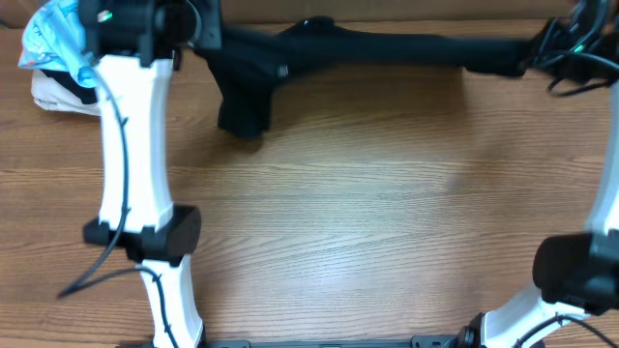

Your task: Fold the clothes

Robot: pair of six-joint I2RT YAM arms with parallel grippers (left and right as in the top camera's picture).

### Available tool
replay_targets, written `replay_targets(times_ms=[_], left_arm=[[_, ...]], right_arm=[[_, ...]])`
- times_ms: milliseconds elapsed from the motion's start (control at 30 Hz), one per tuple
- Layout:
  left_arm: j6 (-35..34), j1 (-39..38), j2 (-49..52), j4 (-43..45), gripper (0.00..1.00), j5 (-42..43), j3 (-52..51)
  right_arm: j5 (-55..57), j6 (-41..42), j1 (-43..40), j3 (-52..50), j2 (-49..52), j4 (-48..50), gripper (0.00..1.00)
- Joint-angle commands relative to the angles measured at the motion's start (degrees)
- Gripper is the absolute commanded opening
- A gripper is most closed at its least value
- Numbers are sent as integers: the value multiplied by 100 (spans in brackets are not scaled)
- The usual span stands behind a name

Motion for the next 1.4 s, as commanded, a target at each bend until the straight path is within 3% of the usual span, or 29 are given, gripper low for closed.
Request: replay_targets(times_ms=[0,233,467,833,1133,1367], left_arm=[[-2,66,461,-361,4,673,-238],[-146,-101,560,-787,4,807,-468],[-212,-649,-166,-787,4,748,-1182],[-802,-852,-1397,-758,4,-101,-3670],[-1340,-833,-1716,-157,4,-170,-5357],[-1377,-750,-1716,678,4,-208,-5965]], right_arm=[[184,-85,-15,-706,11,46,4],[83,24,-22,-1182,-192,-400,4],[457,310,-28,-1456,-1158,-1027,4],[979,885,-275,-3908,-3099,-1121,4],[1305,1440,-511,-4966,-3547,-1370,4],[1320,1661,-511,-5250,-3547,-1073,4]])
